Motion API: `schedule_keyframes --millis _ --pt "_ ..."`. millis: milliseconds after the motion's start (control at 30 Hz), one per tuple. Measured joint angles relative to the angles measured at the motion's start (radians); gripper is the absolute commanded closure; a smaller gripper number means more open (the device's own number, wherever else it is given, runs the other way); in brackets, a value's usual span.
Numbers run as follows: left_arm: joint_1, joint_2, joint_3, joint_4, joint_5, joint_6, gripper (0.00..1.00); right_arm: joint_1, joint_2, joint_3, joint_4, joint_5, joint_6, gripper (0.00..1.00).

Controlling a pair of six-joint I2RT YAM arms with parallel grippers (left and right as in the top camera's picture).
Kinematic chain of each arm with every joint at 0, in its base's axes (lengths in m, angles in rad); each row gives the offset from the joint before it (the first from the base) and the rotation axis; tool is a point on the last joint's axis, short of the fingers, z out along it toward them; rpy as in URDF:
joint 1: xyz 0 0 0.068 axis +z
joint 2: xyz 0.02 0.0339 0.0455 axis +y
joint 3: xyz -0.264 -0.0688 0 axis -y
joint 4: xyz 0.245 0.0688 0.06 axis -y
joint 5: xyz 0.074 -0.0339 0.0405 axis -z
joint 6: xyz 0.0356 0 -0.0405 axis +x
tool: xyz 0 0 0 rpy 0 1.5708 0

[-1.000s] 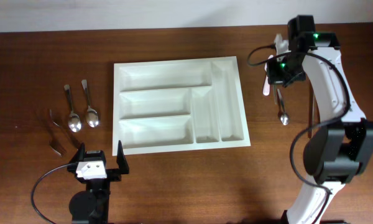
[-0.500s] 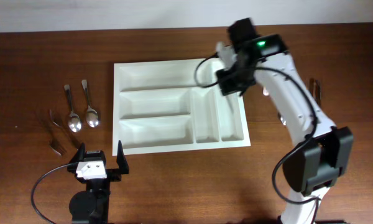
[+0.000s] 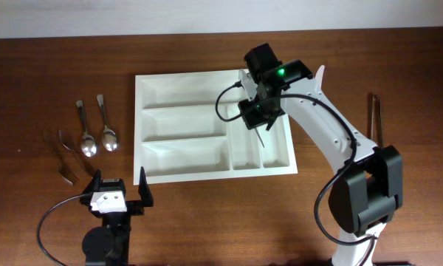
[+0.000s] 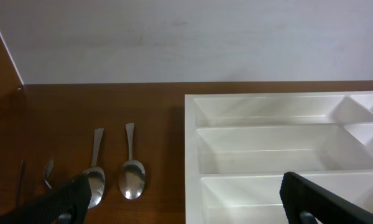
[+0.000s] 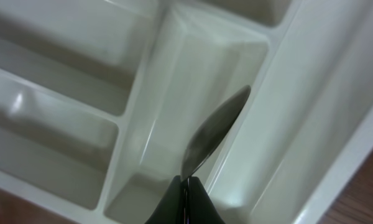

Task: Pack container
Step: 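Carry the spoon left and drop it into the tray's right compartment, then return the right gripper to the second metal spoon on the right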

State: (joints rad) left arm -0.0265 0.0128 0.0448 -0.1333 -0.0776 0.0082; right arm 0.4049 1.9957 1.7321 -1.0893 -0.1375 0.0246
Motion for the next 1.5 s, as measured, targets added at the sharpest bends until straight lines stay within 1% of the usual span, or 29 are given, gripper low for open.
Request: schedule_keyframes --millis 200,533,567,600,633,733,833,933,1100,1167,1267,1500 --pt "0.000 0.000 0.000 0.000 0.000 0.000 0.01 0.000 0.000 -0.064 0.043 0.002 0.003 0.96" --pt "0.000 0.000 0.000 0.000 0.000 0.000 0.01 0.002 0.000 -0.079 0.104 0.003 0.038 0.96" --pt "0.000 0.000 0.000 0.000 0.000 0.000 0.01 0.004 0.000 -0.080 0.107 0.003 0.044 0.91" --pt "0.000 0.000 0.000 0.000 0.000 0.000 0.01 0.005 0.000 -0.080 0.108 0.003 0.050 0.73" --pt "0.000 0.000 0.000 0.000 0.000 0.000 0.01 0.007 0.000 -0.080 0.110 0.004 0.056 0.60" --pt "0.000 0.000 0.000 0.000 0.000 0.000 0.01 0.006 0.000 -0.080 0.109 0.027 0.052 0.59" --pt "0.000 0.000 0.000 0.000 0.000 0.000 0.01 -0.017 0.000 -0.080 0.073 0.066 0.054 0.62" --pt "0.000 0.000 0.000 0.000 0.000 0.000 0.01 -0.085 0.000 -0.076 0.022 0.091 0.054 0.59" --pt "0.000 0.000 0.000 0.000 0.000 0.000 0.01 -0.303 -0.018 -0.066 -0.002 0.122 0.031 0.47" --pt "0.000 0.000 0.000 0.000 0.000 0.000 0.01 -0.385 -0.034 -0.064 -0.014 0.131 -0.001 0.47" --pt "0.000 0.000 0.000 0.000 0.000 0.000 0.01 -0.468 -0.050 -0.060 -0.036 0.141 -0.060 0.47" --pt "0.000 0.000 0.000 0.000 0.000 0.000 0.01 -0.536 -0.043 -0.060 0.005 0.141 -0.135 0.49"
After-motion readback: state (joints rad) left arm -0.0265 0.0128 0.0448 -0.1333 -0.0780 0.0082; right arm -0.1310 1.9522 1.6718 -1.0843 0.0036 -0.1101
